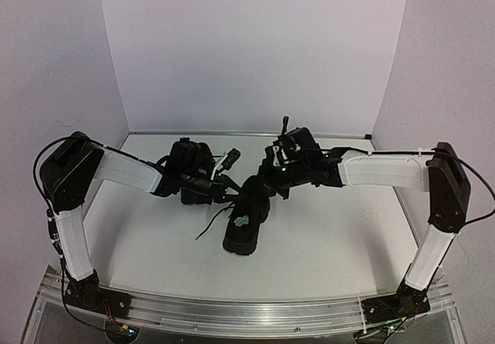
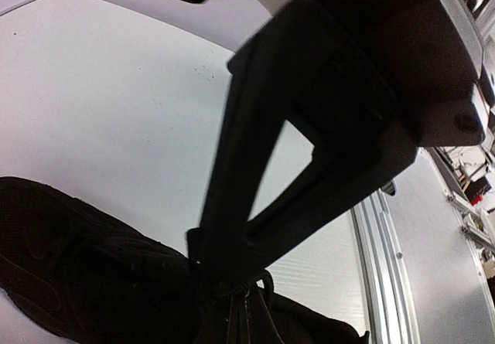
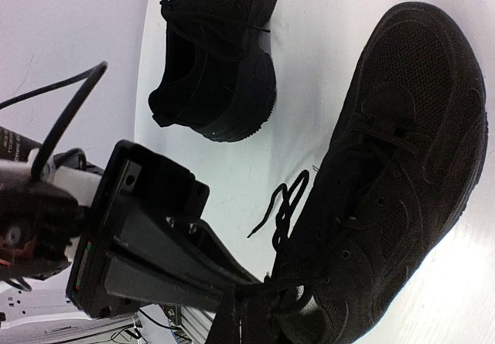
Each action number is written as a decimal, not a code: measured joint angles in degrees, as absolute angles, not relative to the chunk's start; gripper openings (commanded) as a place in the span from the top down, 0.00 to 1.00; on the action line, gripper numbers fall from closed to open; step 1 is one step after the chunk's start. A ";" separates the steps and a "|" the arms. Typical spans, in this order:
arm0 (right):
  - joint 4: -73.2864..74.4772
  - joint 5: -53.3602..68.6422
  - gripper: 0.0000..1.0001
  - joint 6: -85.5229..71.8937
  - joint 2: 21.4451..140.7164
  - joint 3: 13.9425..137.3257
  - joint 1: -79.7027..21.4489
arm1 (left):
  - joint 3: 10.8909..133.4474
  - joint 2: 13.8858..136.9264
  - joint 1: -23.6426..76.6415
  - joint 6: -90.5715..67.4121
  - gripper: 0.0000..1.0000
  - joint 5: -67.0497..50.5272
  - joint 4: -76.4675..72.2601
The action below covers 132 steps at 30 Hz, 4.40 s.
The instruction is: Tie the shoes
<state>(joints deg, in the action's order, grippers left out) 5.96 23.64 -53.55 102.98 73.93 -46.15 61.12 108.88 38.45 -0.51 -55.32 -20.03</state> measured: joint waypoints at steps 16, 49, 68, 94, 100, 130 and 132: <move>6.02 23.72 1.00 -53.91 101.45 72.49 -46.14 | 60.20 111.18 37.52 -6.02 1.00 -54.41 -26.01; 5.38 28.20 0.68 -59.25 94.35 66.39 -41.78 | 58.57 114.72 39.75 -19.48 1.00 -59.76 -44.77; 1.31 31.31 0.68 -61.80 97.84 63.69 -41.80 | 58.42 114.72 39.73 -20.88 1.00 -59.80 -46.53; 0.12 32.35 0.69 -61.19 99.77 64.54 -41.76 | 58.37 114.74 39.65 -20.85 1.00 -60.20 -46.44; 2.12 31.21 0.64 -52.00 93.17 62.06 -41.65 | 58.37 114.74 39.26 -20.88 1.00 -61.51 -45.86; 7.75 17.58 0.68 -1.40 92.67 64.13 -48.13 | 59.74 117.40 38.89 -22.39 1.00 -66.43 -45.01; 7.82 17.61 0.69 0.03 93.33 64.30 -48.36 | 59.92 117.40 38.89 -22.55 1.00 -66.47 -45.02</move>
<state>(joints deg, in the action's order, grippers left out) 7.82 17.61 0.03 93.33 64.30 -48.36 59.92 117.40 38.89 -22.55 -66.47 -45.02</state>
